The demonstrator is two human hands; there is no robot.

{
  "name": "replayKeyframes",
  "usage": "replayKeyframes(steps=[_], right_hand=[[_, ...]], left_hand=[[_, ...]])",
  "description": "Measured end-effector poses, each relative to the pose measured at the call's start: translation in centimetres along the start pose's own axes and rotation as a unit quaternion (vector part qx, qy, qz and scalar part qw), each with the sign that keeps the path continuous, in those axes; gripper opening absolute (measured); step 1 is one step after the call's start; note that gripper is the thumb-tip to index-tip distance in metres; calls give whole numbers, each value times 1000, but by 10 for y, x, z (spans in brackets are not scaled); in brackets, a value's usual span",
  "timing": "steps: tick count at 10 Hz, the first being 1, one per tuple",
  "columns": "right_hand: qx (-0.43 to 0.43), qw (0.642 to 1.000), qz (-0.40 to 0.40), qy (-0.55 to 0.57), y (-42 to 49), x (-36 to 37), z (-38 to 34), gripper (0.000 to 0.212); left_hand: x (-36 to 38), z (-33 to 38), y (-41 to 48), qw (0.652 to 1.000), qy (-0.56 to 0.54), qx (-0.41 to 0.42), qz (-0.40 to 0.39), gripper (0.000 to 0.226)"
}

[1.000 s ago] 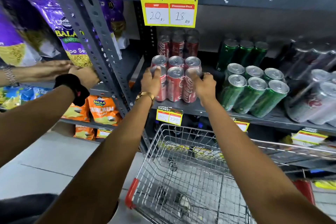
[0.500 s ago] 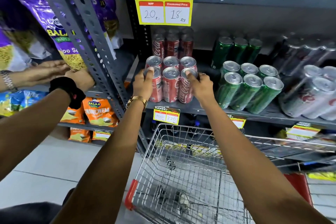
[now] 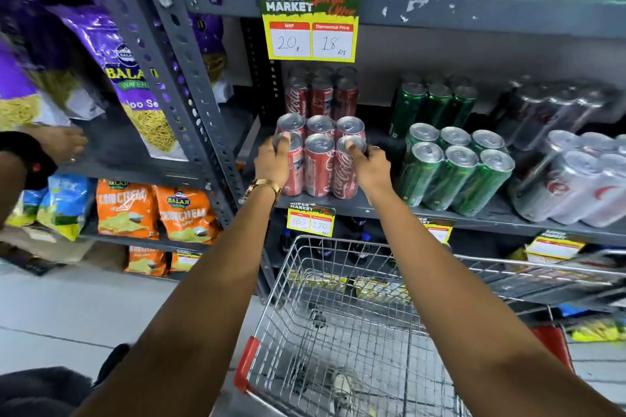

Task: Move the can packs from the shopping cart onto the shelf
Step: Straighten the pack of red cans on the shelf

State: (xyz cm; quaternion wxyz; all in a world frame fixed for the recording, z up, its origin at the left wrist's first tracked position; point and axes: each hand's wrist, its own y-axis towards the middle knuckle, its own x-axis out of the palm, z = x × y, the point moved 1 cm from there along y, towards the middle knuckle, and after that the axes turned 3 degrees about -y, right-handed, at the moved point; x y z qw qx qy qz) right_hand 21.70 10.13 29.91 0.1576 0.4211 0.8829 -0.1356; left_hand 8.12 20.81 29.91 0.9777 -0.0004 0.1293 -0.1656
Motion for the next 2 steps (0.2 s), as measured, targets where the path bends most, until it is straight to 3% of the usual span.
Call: replayKeyframes(steps=[1, 2], right_hand=[[13, 1000, -6, -11, -7, 0, -5, 52], [7, 997, -15, -72, -23, -7, -11, 52]], left_hand=[[-4, 1, 2, 1000, 5, -11, -18, 45], [-6, 11, -12, 997, 79, 4, -23, 66]])
